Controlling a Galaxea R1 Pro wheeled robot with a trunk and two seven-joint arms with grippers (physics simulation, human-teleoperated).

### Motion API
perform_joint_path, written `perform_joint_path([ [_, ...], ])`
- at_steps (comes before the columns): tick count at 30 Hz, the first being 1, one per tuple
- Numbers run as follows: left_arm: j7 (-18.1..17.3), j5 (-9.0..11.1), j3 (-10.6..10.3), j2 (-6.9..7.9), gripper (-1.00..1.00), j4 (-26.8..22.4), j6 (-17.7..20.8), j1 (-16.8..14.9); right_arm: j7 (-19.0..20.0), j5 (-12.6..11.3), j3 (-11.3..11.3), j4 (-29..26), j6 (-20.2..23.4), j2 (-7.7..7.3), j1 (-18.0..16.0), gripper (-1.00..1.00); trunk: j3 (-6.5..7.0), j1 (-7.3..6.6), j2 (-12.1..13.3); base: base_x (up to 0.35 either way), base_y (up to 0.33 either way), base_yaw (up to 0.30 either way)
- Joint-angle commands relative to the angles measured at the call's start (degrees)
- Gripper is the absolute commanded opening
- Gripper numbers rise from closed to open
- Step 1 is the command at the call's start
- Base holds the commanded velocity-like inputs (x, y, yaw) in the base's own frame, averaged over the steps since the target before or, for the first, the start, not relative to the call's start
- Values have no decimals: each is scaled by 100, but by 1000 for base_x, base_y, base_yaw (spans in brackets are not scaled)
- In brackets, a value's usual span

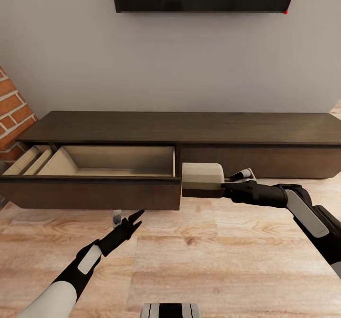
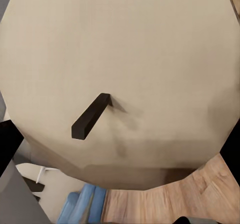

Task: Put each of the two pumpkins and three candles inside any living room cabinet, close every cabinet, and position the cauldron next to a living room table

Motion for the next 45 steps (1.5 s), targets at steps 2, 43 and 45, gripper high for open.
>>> perform_joint_path([
  [2,-11,-101,6,0,100,2,50,-2,14,-18,11,2,23,-4,-6,-100,18,-4,0,0,0,0],
  [43,-713,-438,5,4,100,-233,-285,930,14,-18,45,4,29,33,-6,-100,1018,-109,54,0,0,0],
  [45,-727,-438,5,12,100,-349,-353,1098,9,-14,161,6,23,44,-6,-100,1062,-115,57,0,0,0],
])
